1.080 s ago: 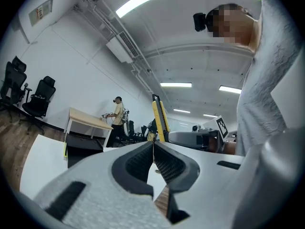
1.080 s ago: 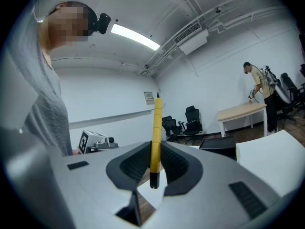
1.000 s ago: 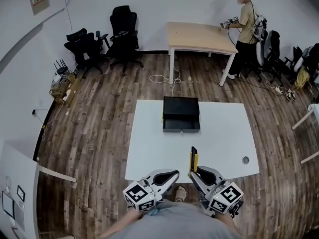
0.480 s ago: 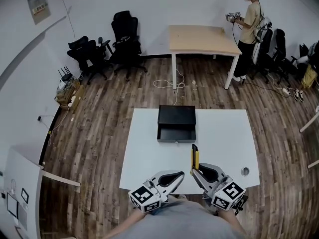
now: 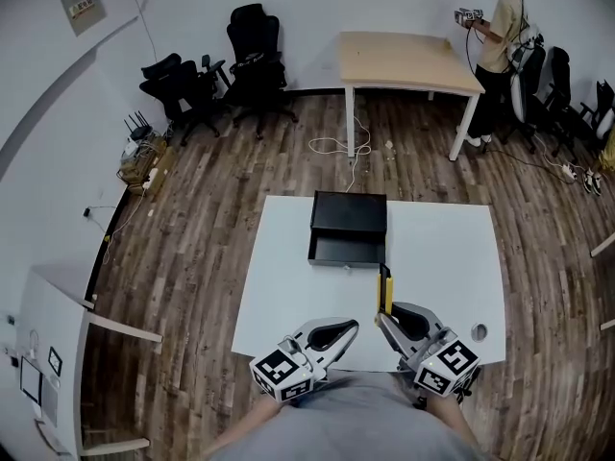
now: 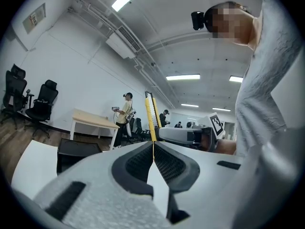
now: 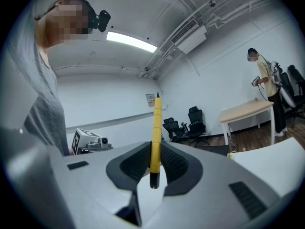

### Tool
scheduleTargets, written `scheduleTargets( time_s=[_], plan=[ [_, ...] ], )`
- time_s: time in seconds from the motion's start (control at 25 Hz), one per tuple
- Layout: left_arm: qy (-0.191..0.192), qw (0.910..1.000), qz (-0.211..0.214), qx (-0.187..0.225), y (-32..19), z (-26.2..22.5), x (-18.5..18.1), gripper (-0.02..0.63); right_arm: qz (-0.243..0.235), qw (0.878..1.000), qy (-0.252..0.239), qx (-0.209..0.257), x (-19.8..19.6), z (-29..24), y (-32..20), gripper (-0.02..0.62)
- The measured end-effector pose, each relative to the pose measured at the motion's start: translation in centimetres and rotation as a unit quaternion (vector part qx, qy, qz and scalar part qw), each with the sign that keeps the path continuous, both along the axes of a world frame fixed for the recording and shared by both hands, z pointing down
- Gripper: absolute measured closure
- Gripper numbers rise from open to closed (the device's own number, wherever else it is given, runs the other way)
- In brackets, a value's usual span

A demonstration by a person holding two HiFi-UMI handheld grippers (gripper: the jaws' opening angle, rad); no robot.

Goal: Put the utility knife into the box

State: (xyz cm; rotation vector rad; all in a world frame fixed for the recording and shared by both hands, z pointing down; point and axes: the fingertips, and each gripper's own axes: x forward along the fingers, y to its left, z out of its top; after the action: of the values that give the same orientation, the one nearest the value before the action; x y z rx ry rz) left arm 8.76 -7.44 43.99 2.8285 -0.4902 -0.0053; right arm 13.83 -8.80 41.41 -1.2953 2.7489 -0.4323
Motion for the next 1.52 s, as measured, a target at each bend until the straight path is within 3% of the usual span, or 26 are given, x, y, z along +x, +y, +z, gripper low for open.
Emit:
scheduleTargets(
  time_s=[0.52, 0.84, 1.16, 1.4, 1.52],
  plan=[
    [-0.002, 0.9999, 0.012, -0.011, -3.6, -0.3, -1.2, 0.588, 0.019, 1.0, -0.006, -0.018, -0.7, -0.1, -3.1, 0.517],
    [-0.002, 0.9997, 0.015, -0.017, -4.5, -0.2, -2.2, 0.588, 0.01, 0.999, 0.03, -0.027, -0.8, 0.3, -5.7, 0.517],
    [0.003, 0.9996, -0.009, -0.026, -5.8, 0.5, -3.6, 0.588, -0.023, 0.993, 0.118, -0.023, -1.5, 2.1, -9.1, 0.517],
    [0.01, 0.9993, -0.019, -0.031, -6.9, 0.9, -4.3, 0.588, -0.04, 0.979, 0.198, -0.015, -1.8, 3.6, -11.7, 0.517],
    [0.011, 0.9992, -0.022, -0.032, -7.0, 1.1, -4.3, 0.588, -0.049, 0.966, 0.252, -0.012, -1.6, 4.8, -12.7, 0.517]
  ],
)
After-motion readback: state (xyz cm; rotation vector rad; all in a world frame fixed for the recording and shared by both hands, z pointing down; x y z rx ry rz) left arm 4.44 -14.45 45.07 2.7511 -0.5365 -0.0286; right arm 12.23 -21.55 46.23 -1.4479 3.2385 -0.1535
